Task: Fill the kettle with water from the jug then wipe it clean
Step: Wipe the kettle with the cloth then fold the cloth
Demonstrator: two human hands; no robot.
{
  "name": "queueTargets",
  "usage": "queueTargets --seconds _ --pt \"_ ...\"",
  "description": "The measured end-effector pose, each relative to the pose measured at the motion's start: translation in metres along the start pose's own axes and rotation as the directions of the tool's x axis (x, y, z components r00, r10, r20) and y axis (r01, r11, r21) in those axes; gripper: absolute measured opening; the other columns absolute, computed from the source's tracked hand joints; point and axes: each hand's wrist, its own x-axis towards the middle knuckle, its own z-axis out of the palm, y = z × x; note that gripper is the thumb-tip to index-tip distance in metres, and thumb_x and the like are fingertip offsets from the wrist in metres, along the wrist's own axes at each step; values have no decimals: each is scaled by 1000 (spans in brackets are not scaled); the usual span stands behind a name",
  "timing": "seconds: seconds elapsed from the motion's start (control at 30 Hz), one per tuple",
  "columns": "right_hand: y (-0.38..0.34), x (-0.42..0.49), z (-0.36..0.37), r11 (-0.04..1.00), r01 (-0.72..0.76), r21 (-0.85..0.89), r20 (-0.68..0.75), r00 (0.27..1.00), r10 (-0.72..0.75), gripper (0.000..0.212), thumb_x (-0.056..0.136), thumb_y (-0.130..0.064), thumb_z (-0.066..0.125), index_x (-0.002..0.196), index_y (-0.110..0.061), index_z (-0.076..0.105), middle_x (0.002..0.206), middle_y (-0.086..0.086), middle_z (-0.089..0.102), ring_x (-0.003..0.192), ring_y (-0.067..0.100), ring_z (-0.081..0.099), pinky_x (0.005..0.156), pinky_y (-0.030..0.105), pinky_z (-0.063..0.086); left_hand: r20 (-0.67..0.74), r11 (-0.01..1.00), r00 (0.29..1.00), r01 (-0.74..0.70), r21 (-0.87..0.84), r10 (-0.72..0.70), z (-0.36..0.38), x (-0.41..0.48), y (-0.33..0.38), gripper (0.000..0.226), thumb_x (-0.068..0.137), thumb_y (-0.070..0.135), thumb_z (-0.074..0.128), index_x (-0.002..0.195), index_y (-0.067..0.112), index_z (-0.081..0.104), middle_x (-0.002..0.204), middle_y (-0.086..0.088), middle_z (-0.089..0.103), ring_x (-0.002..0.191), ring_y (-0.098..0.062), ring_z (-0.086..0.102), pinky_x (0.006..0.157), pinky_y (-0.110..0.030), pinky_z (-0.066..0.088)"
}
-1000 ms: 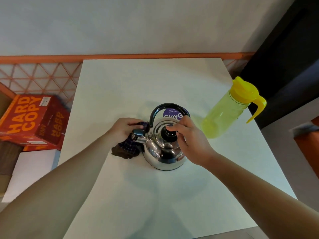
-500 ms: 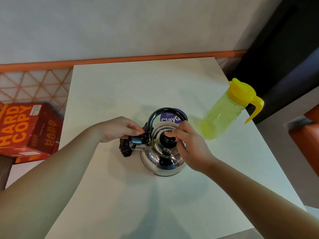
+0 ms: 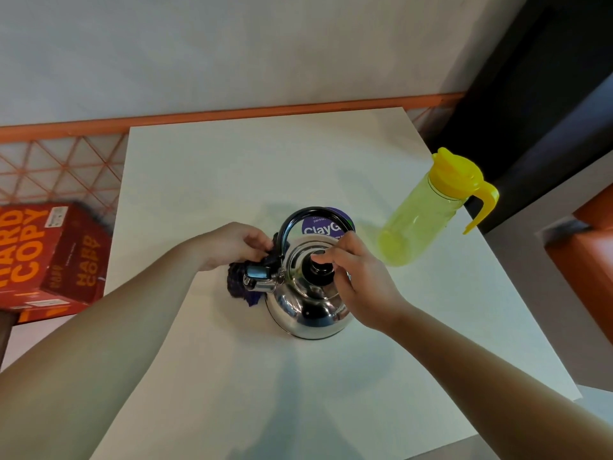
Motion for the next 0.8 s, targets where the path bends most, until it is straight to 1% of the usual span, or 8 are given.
queueTargets --seconds 0.07,0.23,0.3,0.4,0.5,0.6,0.73,0.8 --pt "0 0 0 1000 -1 -5 -4 1000 1 38 81 10 48 106 -12 66 94 -9 43 79 2 45 66 20 42 33 998 998 53 27 -54 -5 -6 -14 22 86 -5 59 97 11 70 94 -5 70 88 -16 61 87 -33 48" --pt "2 0 2 1000 -1 -14 -11 1000 1 39 81 10 48 106 -12 66 94 -7 44 79 2 45 66 18 40 9 998 998 55 18 -55 5 -25 -45 30 82 -8 55 84 16 74 76 -1 62 72 -14 49 63 -24 35" --pt "2 0 2 1000 6 -12 -13 1000 -6 39 81 10 48 106 -12 66 94 -7 44 79 3 46 66 19 41 -39 996 998 39 -80 -42 8 -27 -45 27 84 -6 56 86 16 73 77 0 63 68 -11 49 60 -20 36" --pt "2 -1 1 1000 9 -22 -10 1000 -10 38 81 10 48 106 -12 66 94 -8 44 78 4 46 65 17 41 -98 989 995 -25 -143 11 7 -22 -30 25 87 -8 56 91 13 68 89 -4 66 76 -12 59 68 -18 48" --pt "2 -1 2 1000 -4 -17 -14 1000 4 38 81 10 48 106 -12 66 93 -9 42 77 1 44 66 8 37 -113 993 988 -112 -26 109 3 -16 -5 27 85 -6 60 85 18 69 80 6 71 70 -2 64 65 -9 49" --pt "3 -2 3 1000 -10 -12 -16 1000 10 37 82 8 48 106 -13 66 93 -10 42 78 1 45 66 9 38 -67 987 988 -131 92 138 3 -10 9 24 81 -2 66 78 22 70 71 11 71 65 1 63 60 -8 45" --pt "3 -1 4 1000 -12 2 -28 1000 12 36 81 5 46 105 -13 66 93 -10 41 77 2 45 66 16 40 -128 994 987 -90 55 96 11 1 6 23 79 10 72 92 27 65 104 3 65 98 -12 59 82 -28 48" --pt "2 -1 5 1000 -17 7 -29 999 17 36 81 5 45 105 -14 66 93 -10 41 77 3 45 66 17 41 -182 997 982 -41 66 52 14 6 7 27 79 19 72 98 33 59 115 5 55 105 -12 52 82 -31 44"
